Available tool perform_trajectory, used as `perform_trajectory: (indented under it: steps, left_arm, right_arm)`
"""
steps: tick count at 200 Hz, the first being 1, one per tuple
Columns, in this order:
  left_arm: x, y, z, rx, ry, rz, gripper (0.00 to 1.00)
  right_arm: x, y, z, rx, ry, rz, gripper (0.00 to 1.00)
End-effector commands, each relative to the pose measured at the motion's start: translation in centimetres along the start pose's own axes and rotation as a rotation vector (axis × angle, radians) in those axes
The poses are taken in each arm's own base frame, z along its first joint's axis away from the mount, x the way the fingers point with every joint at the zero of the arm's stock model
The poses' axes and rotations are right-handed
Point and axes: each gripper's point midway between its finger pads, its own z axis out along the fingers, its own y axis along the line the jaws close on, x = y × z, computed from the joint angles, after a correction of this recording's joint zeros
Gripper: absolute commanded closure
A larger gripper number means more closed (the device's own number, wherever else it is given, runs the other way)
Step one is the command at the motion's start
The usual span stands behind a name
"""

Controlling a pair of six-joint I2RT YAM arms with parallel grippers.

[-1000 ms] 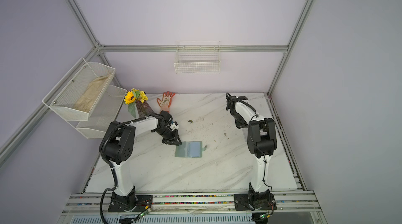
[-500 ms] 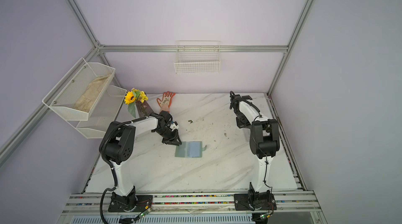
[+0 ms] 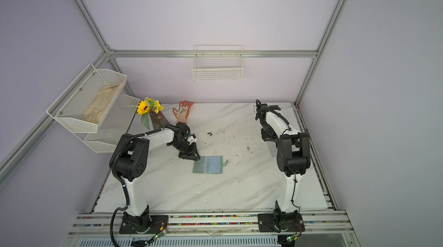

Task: Insert credit cards into a card holder
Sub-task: Pick up the credit card from the storage box.

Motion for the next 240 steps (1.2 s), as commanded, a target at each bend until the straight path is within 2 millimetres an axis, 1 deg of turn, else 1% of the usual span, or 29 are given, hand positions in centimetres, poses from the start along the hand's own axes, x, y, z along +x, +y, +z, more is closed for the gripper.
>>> perform_trajectory:
  steps: [1,35,71,106,133,190,209,240]
  left_arm:
    - [1.5,4.8,5.3,-0.152,0.077,-0.002,0.78]
    - [1.5,4.8,5.3,-0.152,0.076,-0.003,0.78]
    - [1.5,4.9,5.4,-0.153,0.08,-0.005,0.78]
    - [1.6,5.0,5.5,-0.154,0.084,-0.008,0.78]
    - [1.6,5.1,5.6,-0.156,0.086,-0.01,0.78]
    - [1.6,5.1,5.7,-0.155,0.089,-0.01,0.78]
    - [1.6,5.1,5.7,-0.155,0.089,-0.01,0.78]
    - [1.5,5.0,5.7,-0.154,0.087,-0.008,0.78]
  right_arm:
    - [0.4,-0.2,-1.1,-0.026,-0.017,0.003,1.0]
    - [0.5,-0.7,-1.8,-0.02,-0.039,0.008,1.0]
    - [0.2,-1.4,-1.9,0.006,-0.048,0.011,1.0]
    - [0.2,-2.6,-1.8,0.063,-0.048,0.024,1.0]
    - [0.0,-3.7,-2.1,0.093,-0.063,0.046,1.0]
    - [-0.1,-4.2,-2.6,0.095,-0.081,0.054,1.0]
    - [-0.1,-4.0,-2.5,0.086,-0.077,0.052,1.0]
    - [-0.2,-3.5,-2.9,0.046,-0.089,0.056,1.0]
